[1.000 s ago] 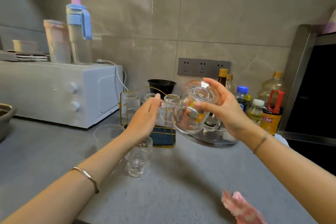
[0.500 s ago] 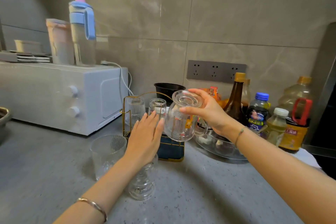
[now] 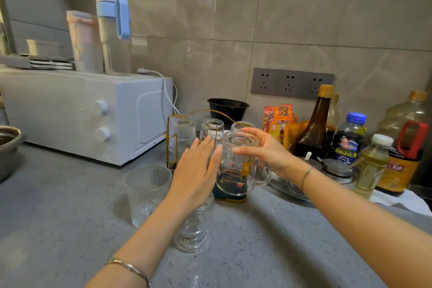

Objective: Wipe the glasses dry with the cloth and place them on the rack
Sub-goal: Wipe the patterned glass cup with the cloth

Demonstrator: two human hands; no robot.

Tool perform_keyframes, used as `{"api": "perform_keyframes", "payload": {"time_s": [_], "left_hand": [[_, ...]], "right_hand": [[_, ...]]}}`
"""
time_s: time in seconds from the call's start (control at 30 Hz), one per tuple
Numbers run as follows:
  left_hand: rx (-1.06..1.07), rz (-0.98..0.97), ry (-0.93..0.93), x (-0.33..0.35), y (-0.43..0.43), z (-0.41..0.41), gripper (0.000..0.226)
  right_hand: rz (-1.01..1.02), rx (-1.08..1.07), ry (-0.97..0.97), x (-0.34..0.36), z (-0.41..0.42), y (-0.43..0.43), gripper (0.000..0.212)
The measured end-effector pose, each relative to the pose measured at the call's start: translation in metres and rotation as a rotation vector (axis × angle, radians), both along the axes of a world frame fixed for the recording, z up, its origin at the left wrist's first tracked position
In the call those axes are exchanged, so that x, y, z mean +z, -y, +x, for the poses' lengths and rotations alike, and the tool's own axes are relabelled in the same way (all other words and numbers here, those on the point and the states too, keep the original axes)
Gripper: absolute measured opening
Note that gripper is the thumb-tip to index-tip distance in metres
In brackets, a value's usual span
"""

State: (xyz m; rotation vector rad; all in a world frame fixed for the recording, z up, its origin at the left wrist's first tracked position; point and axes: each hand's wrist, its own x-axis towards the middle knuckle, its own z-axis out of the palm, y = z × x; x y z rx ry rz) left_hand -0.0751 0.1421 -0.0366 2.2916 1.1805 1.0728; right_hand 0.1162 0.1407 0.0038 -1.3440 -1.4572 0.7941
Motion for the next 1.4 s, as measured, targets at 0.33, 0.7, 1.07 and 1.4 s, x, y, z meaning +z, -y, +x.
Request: {"api": "perform_keyframes", "payload": {"time_s": [0.33, 0.7, 1.07, 1.4], "left_hand": [[0.020, 0.022, -0.042, -0.002, -0.002, 0.001, 0.081], [0.022, 0.043, -0.065, 0.000, 0.000, 0.000, 0.078], [0.066, 0.218, 0.040, 0.009, 0.017, -0.004, 0.061], [0.096, 0.102, 0.058, -0.016, 0.074, -0.041, 0.101]], "right_hand": [[-0.060, -0.028, 0.007, -0.003, 0.005, 0.002, 0.098], [-0.051, -0.071, 0.111, -0.003, 0.001, 0.009, 0.083], [0.023, -0.131, 0.098, -0.003, 0.002, 0.047, 0.095], [0.054, -0.094, 0.162, -0.014, -0.015, 0.115, 0.095]]}}
